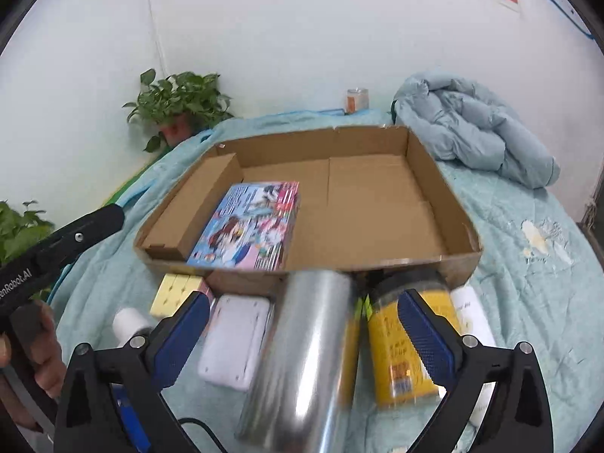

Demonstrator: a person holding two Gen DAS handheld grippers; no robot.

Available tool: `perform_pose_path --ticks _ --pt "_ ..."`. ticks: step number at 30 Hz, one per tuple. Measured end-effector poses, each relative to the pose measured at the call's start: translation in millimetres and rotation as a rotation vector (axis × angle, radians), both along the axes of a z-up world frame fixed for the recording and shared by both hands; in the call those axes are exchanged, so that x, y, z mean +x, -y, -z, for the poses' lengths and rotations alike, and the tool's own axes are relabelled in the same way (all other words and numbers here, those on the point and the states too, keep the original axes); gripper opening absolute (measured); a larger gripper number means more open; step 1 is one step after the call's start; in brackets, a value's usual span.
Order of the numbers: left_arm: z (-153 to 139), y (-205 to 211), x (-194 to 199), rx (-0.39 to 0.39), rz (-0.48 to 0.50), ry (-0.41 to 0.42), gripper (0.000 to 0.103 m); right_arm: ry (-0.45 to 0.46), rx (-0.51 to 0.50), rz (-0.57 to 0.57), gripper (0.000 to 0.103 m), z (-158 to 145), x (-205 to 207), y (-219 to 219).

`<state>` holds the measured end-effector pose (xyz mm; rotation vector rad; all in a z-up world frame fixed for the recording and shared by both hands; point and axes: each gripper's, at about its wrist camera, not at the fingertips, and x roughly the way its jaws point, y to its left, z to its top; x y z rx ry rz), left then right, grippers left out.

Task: Organize rigid objects
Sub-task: 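Lay the game box flat in the box and open the right tool, then grasp the silver metal cylinder with the right tool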

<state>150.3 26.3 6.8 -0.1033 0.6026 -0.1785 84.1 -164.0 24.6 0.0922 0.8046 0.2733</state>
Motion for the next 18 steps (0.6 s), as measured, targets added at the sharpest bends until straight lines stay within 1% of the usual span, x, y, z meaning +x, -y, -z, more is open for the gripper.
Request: perform_pose_path --ticks 2,5,7,9,11,13,14,16,18 --pt "6.0 7.0 -4.8 0.007 0.039 -0.028 0.09 -0.02 0.016 0.001 0.101 3.7 -11.2 7.0" --pt "21.7 19.1 -7.4 -0.019 0.118 -0.118 0.09 -0.061 0.056 -0.013 0.101 11.8 -30.1 18.9" --pt "34.0 26.6 -4.0 -0.06 0.172 -0.193 0.09 -0.107 0.098 -0.004 0.1 19.1 -40.7 28.4" --pt "47.7 37.9 2.7 -0.09 0.225 -0.273 0.09 -0.185 0.18 0.022 0.099 29.8 -47.5 40.0" --pt "55.2 47.2 5.7 -0.106 0.25 -0.305 0.09 -0.271 0.255 0.017 0.094 45.1 -48.7 45.1" --pt "59.9 57.1 11.2 -0.135 0.288 -0.325 0.09 -0.337 0.288 0.005 0.091 60.0 -47.1 44.6" --pt "61.0 60.7 13.6 -0.148 0.307 -0.336 0.09 -0.367 0.3 0.009 0.088 68.3 -45.5 44.2" --pt "65.9 71.4 23.2 -0.184 0.358 -0.373 0.09 -0.435 0.312 0.006 0.084 84.6 -40.6 41.7" --pt "71.2 80.4 30.4 -0.196 0.381 -0.406 0.089 -0.467 0.365 -0.021 0.082 95.0 -39.4 38.7"
